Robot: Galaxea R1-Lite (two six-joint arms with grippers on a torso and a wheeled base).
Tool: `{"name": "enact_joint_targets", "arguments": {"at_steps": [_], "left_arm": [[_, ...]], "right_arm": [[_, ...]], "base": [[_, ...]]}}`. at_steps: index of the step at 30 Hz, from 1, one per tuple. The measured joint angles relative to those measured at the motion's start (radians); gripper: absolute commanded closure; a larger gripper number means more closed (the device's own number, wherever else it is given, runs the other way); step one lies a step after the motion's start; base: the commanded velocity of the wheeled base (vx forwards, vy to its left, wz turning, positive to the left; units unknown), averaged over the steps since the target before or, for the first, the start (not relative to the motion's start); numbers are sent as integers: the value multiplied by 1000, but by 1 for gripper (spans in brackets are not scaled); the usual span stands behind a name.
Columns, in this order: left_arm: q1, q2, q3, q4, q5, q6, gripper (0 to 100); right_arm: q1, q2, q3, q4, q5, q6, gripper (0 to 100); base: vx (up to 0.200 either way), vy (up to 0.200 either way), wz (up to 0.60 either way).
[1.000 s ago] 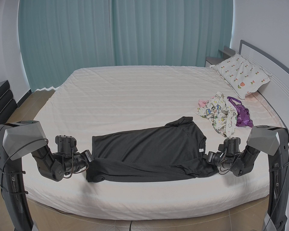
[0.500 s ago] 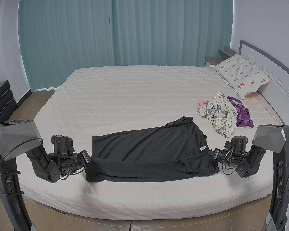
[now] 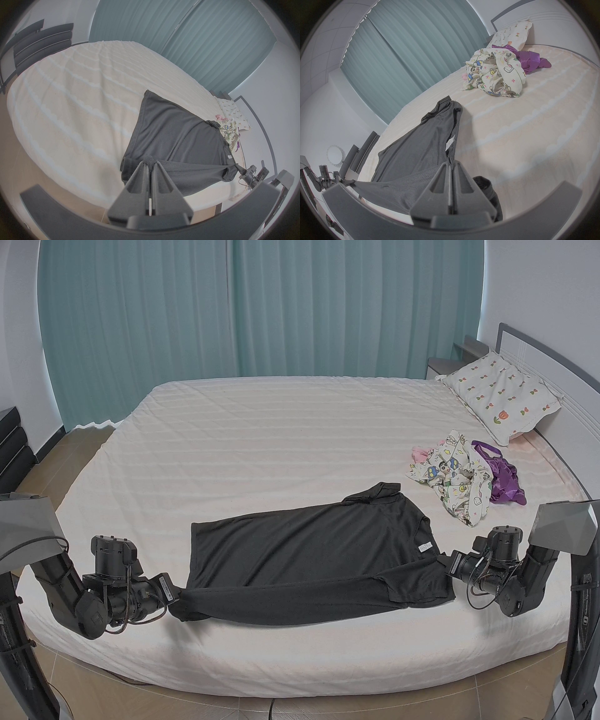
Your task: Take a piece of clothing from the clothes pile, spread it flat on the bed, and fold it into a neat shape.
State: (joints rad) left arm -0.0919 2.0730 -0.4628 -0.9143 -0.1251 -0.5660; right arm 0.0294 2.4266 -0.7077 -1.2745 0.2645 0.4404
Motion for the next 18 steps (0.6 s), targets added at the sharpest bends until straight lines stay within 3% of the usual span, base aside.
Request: {"name": "enact_joint_targets", "arguments": {"at_steps": [7,18], "left_arm": [[10,0,-10,-1,1,2,100],[30,165,-206,0,16,2,100]], "right_arm": [[6,11,-35,11,0,0,100],[2,57,-120,51,-1,0,100]], "base": [[0,0,0],[0,0,0]]}}
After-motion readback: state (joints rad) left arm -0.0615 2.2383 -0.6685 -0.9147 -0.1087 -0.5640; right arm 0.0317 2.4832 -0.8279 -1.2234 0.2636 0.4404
